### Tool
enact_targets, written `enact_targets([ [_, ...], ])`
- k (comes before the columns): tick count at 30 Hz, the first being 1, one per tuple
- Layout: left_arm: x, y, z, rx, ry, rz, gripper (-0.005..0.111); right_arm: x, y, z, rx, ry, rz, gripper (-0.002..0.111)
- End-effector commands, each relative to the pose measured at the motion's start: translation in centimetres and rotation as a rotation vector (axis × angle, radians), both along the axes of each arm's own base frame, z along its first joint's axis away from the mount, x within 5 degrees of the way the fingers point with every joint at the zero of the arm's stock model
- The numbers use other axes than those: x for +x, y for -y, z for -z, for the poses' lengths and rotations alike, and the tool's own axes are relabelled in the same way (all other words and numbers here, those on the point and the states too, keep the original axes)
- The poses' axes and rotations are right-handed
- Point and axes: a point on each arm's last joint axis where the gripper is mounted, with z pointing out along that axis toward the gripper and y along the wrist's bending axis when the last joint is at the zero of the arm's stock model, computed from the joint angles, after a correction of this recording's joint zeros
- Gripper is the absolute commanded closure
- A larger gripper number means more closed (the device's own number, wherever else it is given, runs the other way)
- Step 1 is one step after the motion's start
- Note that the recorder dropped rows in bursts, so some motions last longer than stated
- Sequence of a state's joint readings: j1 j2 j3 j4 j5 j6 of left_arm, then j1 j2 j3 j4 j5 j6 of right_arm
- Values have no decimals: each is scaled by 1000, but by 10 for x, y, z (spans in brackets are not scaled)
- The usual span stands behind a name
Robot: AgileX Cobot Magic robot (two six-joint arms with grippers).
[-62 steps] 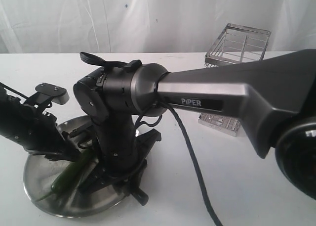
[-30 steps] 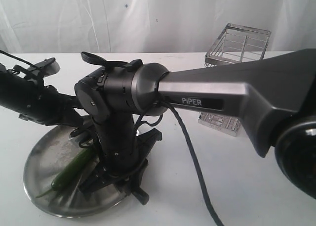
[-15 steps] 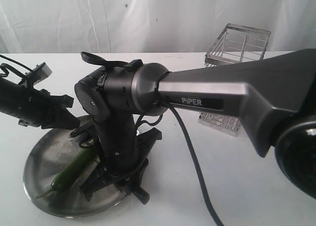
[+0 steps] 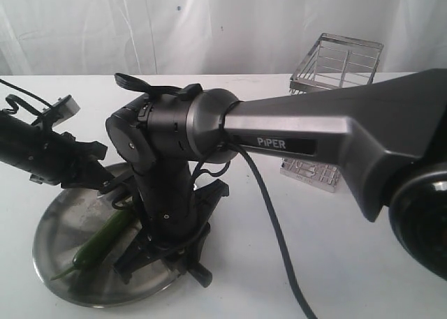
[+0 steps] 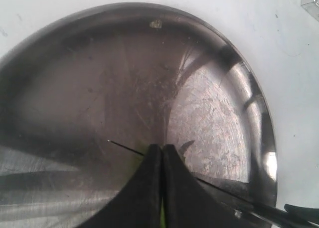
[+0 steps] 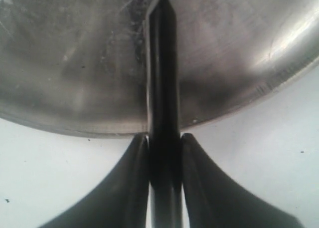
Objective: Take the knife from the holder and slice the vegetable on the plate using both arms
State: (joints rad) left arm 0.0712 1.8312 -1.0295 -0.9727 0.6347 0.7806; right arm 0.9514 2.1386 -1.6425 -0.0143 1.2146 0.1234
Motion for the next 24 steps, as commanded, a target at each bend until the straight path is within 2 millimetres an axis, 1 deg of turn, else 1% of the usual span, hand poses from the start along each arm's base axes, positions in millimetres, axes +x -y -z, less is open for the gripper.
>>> enact_targets([
  [1,0,1,-3,-4,10,3,107,-1,0,-3,0,2,-18,107],
  [5,2,3,3,-26,-11,-5,107,-1,0,-3,0,2,-18,107],
  [12,3,14,24,-3,-55,22,107,-1,0,-3,0,2,-18,107],
  [15,5,15,32,32,-56,19,107,-1,0,-3,0,2,-18,107],
  [19,5,15,46,28,-105,14,107,-1,0,-3,2,-1,-16,107],
  [21,5,15,46,29,-103,13,107,-1,0,-3,2,-1,-16,107],
  [24,6,15,38,24,-80,4,107,-1,-1,-3,5,-5,-14,107],
])
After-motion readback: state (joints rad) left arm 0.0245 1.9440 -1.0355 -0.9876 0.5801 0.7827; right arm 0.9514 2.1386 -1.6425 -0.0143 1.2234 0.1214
